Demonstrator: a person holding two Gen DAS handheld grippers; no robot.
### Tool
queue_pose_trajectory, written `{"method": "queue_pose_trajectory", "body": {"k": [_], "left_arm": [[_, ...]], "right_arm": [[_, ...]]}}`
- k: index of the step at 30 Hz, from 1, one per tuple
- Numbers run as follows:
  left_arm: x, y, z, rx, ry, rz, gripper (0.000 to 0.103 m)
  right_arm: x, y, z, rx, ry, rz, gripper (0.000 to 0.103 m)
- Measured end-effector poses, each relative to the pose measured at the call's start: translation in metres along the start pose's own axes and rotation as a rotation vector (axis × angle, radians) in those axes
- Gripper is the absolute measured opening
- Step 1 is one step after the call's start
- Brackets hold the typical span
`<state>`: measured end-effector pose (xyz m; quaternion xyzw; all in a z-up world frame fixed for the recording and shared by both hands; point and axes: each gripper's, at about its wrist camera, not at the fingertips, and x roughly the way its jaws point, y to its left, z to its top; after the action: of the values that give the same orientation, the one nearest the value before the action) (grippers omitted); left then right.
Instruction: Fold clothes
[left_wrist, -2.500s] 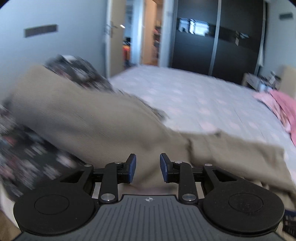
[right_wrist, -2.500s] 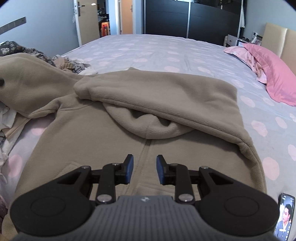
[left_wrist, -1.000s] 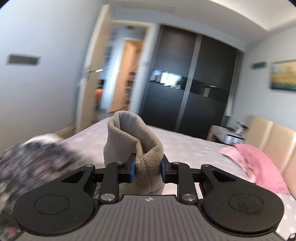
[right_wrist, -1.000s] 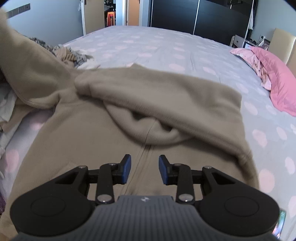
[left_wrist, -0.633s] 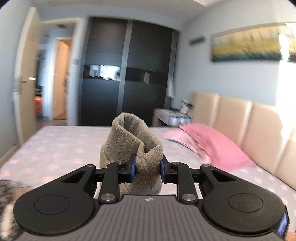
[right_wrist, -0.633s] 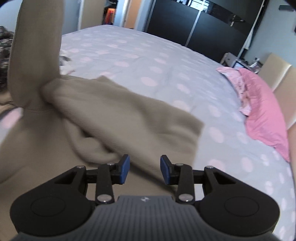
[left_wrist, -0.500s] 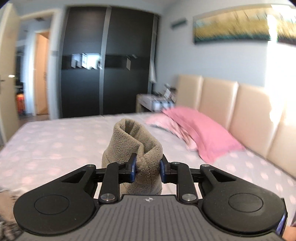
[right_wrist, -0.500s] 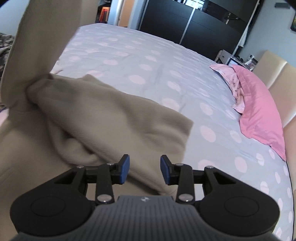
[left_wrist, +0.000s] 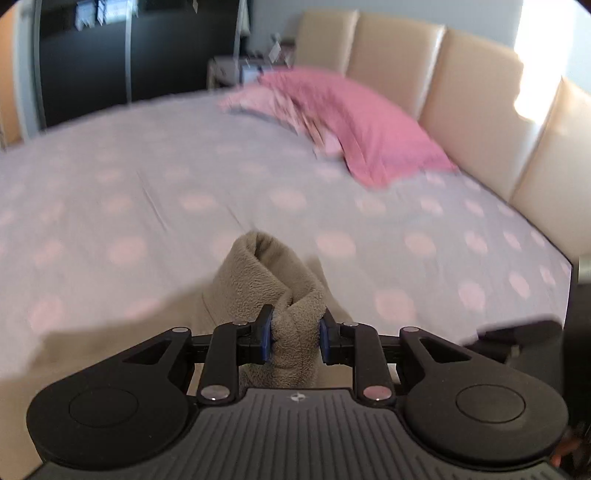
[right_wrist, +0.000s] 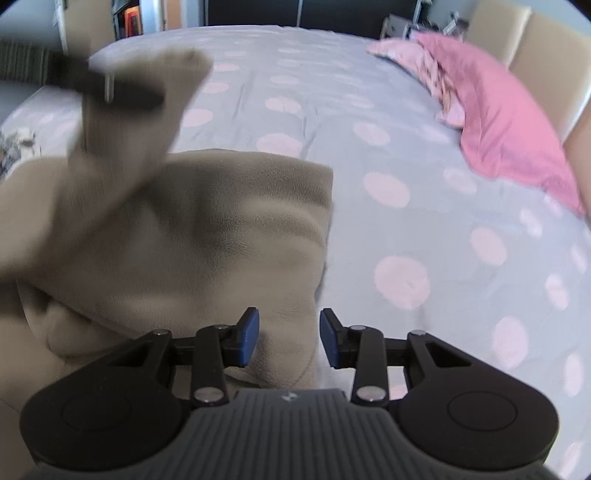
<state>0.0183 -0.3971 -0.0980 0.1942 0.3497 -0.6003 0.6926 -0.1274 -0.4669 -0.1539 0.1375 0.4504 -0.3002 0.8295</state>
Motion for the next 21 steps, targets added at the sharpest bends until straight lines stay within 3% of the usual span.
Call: {"method": "queue_pose_trajectory", "body": {"k": [3, 6, 8, 11, 14, 17, 21], "left_arm": [[0.007, -0.005, -0.008, 0.002, 0.037, -0.057, 0.025], [-0.006, -0.005, -0.012, 0.011, 0.039, -0.101, 0.037], [-0.020, 0.000, -0.012, 0.007, 0.039, -0.130, 0.051], [-0.045, 0.011, -0.021, 0.029, 0.028, -0.107, 0.051], [-0.073, 0.030, -0.035, 0.047, 0.021, -0.023, 0.052], [-0.098, 0.055, -0.053, 0.055, 0.036, 0.082, 0.052], [-0.128, 0.095, -0.077, 0.008, 0.062, 0.217, 0.052]], "right_arm": [[0.002, -0.002, 0.005, 0.027, 0.003, 0.008, 0.039], [0.000, -0.003, 0.008, 0.035, -0.009, -0.001, 0.039], [-0.001, -0.006, 0.009, 0.054, -0.015, 0.003, 0.039], [0.000, -0.015, 0.012, 0.099, -0.019, -0.005, 0.039], [-0.005, -0.028, 0.018, 0.188, -0.041, 0.018, 0.040], [-0.007, -0.038, 0.023, 0.286, -0.052, 0.086, 0.049], [0.003, -0.036, 0.024, 0.373, -0.022, 0.193, 0.051]]}}
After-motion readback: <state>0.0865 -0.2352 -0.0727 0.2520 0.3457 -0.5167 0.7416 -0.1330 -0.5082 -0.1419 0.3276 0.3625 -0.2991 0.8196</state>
